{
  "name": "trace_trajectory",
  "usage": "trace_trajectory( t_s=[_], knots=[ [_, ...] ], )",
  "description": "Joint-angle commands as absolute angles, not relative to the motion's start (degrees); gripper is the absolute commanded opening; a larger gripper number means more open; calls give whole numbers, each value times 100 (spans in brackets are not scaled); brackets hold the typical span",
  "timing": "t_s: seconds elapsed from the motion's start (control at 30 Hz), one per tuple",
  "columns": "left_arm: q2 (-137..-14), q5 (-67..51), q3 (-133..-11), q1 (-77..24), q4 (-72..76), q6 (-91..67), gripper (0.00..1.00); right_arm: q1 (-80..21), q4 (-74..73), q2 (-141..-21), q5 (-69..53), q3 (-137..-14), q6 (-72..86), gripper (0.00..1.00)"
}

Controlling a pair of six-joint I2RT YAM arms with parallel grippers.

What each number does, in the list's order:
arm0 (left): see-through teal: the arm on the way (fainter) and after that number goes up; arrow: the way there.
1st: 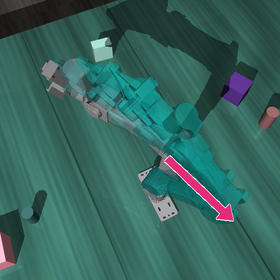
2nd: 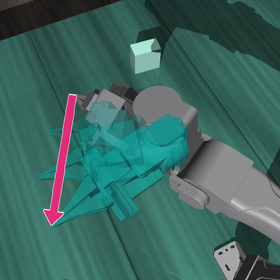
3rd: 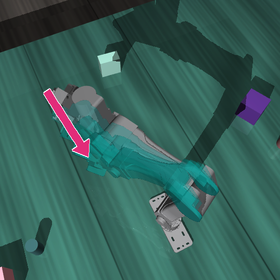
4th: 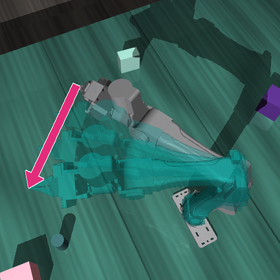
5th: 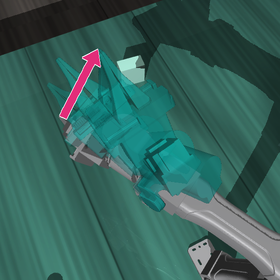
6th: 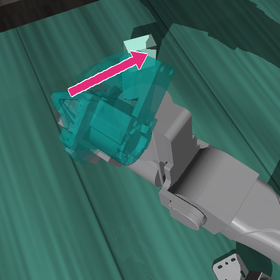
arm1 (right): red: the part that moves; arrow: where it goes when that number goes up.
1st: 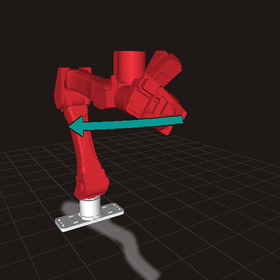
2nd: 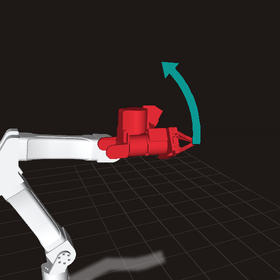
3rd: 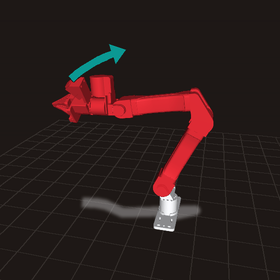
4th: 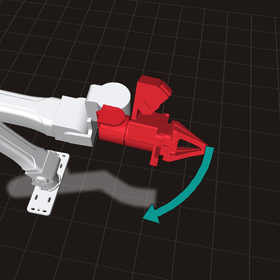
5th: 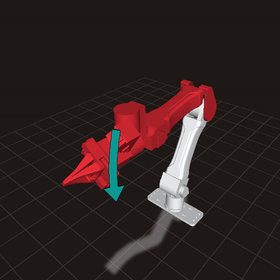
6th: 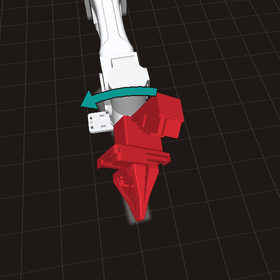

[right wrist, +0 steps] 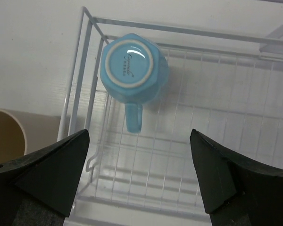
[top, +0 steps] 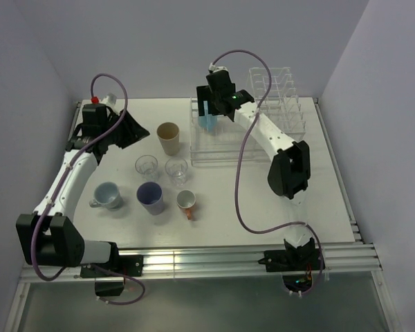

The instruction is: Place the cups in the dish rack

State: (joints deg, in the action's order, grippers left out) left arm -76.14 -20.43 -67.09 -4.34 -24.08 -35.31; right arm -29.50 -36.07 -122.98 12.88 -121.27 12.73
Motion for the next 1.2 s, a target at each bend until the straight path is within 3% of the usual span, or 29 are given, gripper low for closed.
trace_trajectory(
  t_s=[0.0,0.43,0.83,0.93,1.03,1.07,1.17],
  knots=[
    [-7971,-1206,-7162,-737,-2706,-3410,50,-3041,-3322,-11313,1441,-11866,1388,95],
    [-9640,430,-8297,-1546,-3173,-3621,47,-3305,-3085,-8906,1310,-10197,1626,95],
    [-10468,562,-8692,-1599,-3129,-3674,43,-3322,-2883,-7779,1318,-9088,1687,95],
    [-10582,571,-8727,-1617,-3102,-3700,34,-3322,-2839,-7664,1266,-8912,1714,95],
    [-10687,545,-8763,-1643,-3129,-3727,13,-3331,-2830,-7594,1248,-8781,1714,95],
    [-10705,545,-8771,-1644,-3146,-3744,0,-3331,-2830,-7576,1248,-8763,1705,95],
    [-10504,536,-8719,-1644,-3120,-3788,0,-3331,-2821,-7489,1231,-8658,1705,95]
  ],
)
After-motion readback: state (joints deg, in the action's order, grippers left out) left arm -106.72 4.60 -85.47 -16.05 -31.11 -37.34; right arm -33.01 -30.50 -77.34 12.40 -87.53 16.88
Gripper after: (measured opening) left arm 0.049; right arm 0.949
